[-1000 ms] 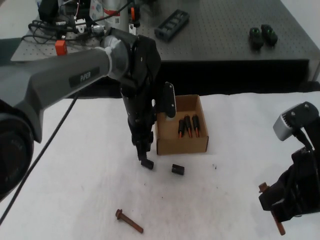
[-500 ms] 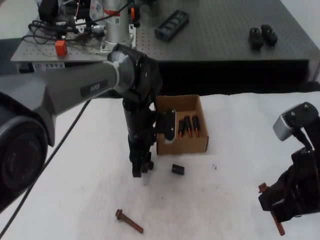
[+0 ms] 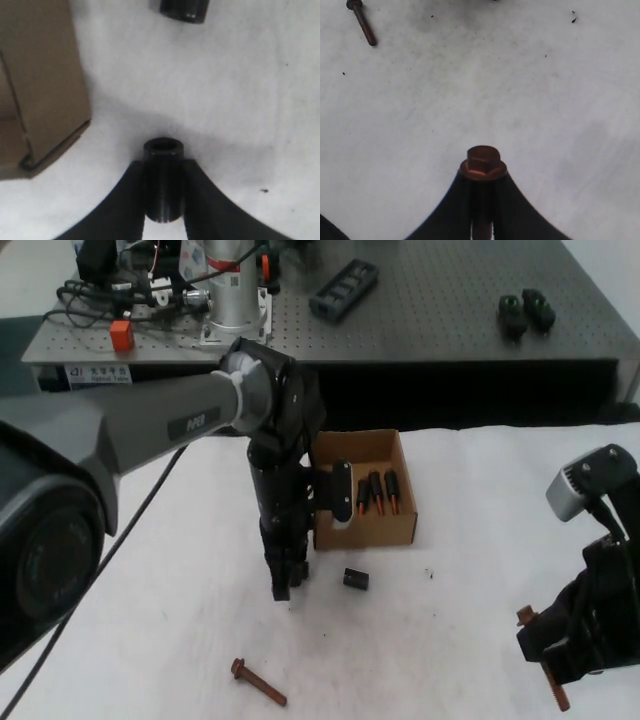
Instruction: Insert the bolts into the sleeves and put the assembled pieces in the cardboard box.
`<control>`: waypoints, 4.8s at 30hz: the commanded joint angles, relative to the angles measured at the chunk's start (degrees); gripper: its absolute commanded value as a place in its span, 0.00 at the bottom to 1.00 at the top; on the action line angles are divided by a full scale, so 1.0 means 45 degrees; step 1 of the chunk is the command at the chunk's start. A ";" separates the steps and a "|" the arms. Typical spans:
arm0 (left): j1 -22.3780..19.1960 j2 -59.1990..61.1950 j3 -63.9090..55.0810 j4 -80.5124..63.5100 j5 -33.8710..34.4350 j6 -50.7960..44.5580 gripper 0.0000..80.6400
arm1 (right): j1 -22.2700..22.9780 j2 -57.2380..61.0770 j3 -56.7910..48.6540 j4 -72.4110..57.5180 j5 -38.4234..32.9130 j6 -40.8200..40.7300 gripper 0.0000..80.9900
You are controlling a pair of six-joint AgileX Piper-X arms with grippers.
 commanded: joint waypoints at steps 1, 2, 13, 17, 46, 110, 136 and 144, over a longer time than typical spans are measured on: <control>-0.0202 -0.0396 -0.0026 -0.0148 0.1932 -0.1900 0.01 | -0.0018 -0.0126 -0.0028 -0.0118 -0.0263 0.0061 0.01; -0.0156 -0.0638 -0.0026 -0.0145 0.2476 -0.2424 0.01 | -0.0018 -0.0183 -0.0028 -0.0190 -0.0473 0.0059 0.01; 0.0100 -0.6058 0.3474 -0.2635 0.7637 -0.6427 0.01 | 0.0074 -0.1640 -0.0028 -0.6879 -0.4555 0.5917 0.01; -0.0514 -0.9030 0.6463 -0.6246 0.7917 -0.8314 0.01 | 0.0972 -0.1419 0.0088 -1.0732 -0.4658 0.8598 0.01; -0.1180 -1.3793 0.9972 -1.1289 0.7850 -1.3263 0.01 | 0.3876 -0.0466 0.0100 -1.5651 -0.1879 0.9920 0.01; -0.0313 -0.0983 -0.0241 -0.8687 0.0162 -1.8448 0.01 | 0.0786 -0.3929 0.0100 -0.5626 0.0473 0.7023 0.58; -0.0383 0.0816 -0.2226 -0.4648 0.0484 -1.7727 0.41 | 0.0786 -0.2598 0.0100 -0.3604 0.0932 0.5320 0.58; 0.0367 -0.1300 -0.2168 -0.4057 -0.0339 -1.5527 0.35 | 0.1103 0.1696 -0.1375 -0.2525 0.0280 0.2736 0.58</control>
